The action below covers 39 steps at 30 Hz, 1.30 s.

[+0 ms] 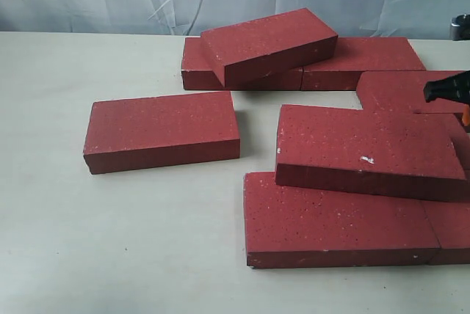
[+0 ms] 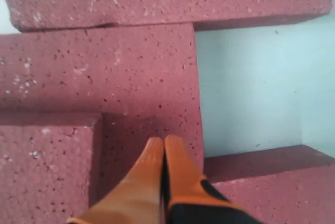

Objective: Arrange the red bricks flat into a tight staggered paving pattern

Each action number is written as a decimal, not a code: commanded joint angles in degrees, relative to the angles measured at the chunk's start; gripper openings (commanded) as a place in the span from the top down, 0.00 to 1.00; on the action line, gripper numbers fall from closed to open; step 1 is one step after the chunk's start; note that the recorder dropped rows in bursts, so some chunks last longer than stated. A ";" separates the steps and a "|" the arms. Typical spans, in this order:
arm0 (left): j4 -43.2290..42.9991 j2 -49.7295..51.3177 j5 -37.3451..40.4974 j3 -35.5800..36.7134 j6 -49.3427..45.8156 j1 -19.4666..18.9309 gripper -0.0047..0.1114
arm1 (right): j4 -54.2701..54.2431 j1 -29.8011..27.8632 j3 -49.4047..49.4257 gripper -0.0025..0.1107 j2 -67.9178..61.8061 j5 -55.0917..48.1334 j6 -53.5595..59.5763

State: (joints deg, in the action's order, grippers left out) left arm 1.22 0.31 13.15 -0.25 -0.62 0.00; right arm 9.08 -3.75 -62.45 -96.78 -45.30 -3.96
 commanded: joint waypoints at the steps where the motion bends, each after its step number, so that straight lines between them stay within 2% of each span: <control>1: -0.15 -0.31 -0.80 0.25 0.02 -0.03 0.96 | -0.56 -0.26 -0.19 0.98 -1.37 -1.14 -0.58; 5: -0.15 -0.31 -0.80 0.25 0.02 -0.03 0.96 | -2.60 -0.16 -0.10 0.98 -2.10 -1.60 1.01; 12: -0.15 -0.31 -0.80 0.25 0.02 -0.03 0.96 | -14.35 -0.16 0.01 0.98 -2.10 -1.98 10.36; 17: -0.15 -0.31 -0.80 0.25 0.02 -0.03 0.96 | -16.54 0.40 0.01 0.98 -2.10 -2.59 11.87; 39: -0.15 -0.31 -0.80 0.25 0.02 -0.03 0.96 | -18.79 17.64 -0.09 0.98 -2.10 0.68 13.27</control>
State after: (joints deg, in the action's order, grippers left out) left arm 1.22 0.31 13.15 -0.25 -0.62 0.00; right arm -9.48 12.03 -62.45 -98.92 -45.95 8.71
